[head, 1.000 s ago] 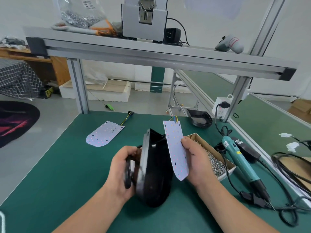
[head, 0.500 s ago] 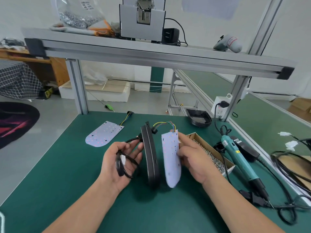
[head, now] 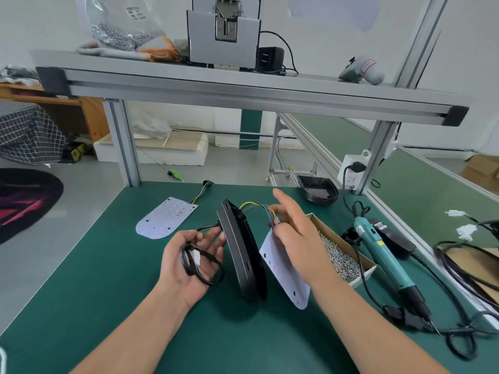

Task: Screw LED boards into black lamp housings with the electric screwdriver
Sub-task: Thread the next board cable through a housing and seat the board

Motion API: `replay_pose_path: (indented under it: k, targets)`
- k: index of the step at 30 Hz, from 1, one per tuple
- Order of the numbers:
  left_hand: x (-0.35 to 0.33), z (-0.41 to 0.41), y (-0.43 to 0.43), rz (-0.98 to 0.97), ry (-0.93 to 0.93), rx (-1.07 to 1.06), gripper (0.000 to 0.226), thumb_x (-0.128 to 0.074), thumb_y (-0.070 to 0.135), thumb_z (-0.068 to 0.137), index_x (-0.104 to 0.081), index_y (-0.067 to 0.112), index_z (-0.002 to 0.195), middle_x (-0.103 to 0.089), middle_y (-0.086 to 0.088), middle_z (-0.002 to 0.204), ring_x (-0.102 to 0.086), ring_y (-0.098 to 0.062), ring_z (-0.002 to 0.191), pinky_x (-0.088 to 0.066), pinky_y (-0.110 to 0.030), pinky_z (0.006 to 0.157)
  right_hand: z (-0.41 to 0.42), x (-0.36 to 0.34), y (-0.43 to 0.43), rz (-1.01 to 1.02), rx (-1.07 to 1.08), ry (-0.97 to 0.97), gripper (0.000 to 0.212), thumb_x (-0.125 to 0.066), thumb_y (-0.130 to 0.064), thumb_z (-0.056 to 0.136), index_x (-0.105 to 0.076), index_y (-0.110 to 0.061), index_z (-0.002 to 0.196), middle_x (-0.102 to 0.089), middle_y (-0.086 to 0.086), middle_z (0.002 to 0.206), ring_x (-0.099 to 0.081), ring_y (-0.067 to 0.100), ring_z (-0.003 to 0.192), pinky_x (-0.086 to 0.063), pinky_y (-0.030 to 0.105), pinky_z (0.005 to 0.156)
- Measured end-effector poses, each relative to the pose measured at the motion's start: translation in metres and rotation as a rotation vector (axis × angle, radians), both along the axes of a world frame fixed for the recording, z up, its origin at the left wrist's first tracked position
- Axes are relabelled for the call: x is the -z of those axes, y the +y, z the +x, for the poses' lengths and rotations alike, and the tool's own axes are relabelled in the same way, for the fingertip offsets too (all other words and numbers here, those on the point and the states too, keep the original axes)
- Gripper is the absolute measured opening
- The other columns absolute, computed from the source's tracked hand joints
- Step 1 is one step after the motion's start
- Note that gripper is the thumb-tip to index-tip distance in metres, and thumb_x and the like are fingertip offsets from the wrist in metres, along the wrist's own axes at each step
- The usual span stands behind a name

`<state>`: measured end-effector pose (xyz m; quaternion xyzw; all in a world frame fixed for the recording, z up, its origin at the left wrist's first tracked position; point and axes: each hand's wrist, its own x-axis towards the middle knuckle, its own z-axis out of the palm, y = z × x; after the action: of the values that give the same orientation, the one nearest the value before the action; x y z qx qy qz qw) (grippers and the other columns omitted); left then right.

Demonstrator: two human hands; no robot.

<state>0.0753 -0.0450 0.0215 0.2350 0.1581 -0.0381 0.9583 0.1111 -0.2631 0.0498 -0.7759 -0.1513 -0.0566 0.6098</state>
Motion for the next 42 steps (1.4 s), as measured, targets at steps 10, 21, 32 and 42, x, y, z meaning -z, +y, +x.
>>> replay_pose_path:
  k: [10, 21, 32, 42]
  targets:
    - [-0.003, 0.001, -0.006, -0.006, -0.086, 0.066, 0.007, -0.054, 0.016, 0.090, -0.058, 0.010, 0.090, -0.070, -0.006, 0.074, -0.069, -0.023, 0.065, -0.050, -0.032, 0.078, 0.007, -0.020, 0.038, -0.308, 0.055, -0.149, 0.011, -0.074, -0.041, 0.092, -0.069, -0.036, 0.100, -0.072, -0.019, 0.093, -0.066, 0.002, 0.089, -0.052, 0.025, 0.079]
    - [-0.006, -0.007, -0.011, 0.220, -0.289, 0.149, 0.040, -0.084, 0.019, 0.083, -0.077, 0.004, 0.119, -0.077, -0.019, 0.115, -0.076, -0.030, 0.105, -0.061, -0.043, 0.093, 0.009, -0.018, 0.047, -0.380, -0.038, -0.098, 0.020, -0.074, -0.013, 0.087, -0.078, -0.026, 0.102, -0.077, -0.016, 0.093, -0.068, 0.001, 0.090, -0.051, 0.019, 0.081]
    - [-0.009, -0.011, -0.012, 0.367, -0.279, 0.066, 0.057, -0.075, 0.008, 0.086, -0.061, -0.006, 0.139, -0.060, -0.036, 0.140, -0.061, -0.048, 0.129, -0.045, -0.060, 0.116, 0.006, -0.028, 0.046, -0.579, -0.008, -0.217, 0.007, -0.070, -0.031, 0.092, -0.070, -0.025, 0.089, -0.068, -0.009, 0.077, -0.061, 0.009, 0.076, -0.050, 0.036, 0.073]
    - [-0.012, -0.014, -0.014, 0.371, -0.280, 0.020, 0.059, -0.071, 0.006, 0.087, -0.057, -0.007, 0.143, -0.054, -0.039, 0.145, -0.051, -0.056, 0.138, -0.033, -0.068, 0.122, 0.000, -0.027, 0.040, -0.424, -0.076, -0.173, 0.016, -0.072, -0.024, 0.092, -0.074, -0.032, 0.106, -0.075, -0.020, 0.094, -0.067, -0.002, 0.091, -0.047, 0.012, 0.074]
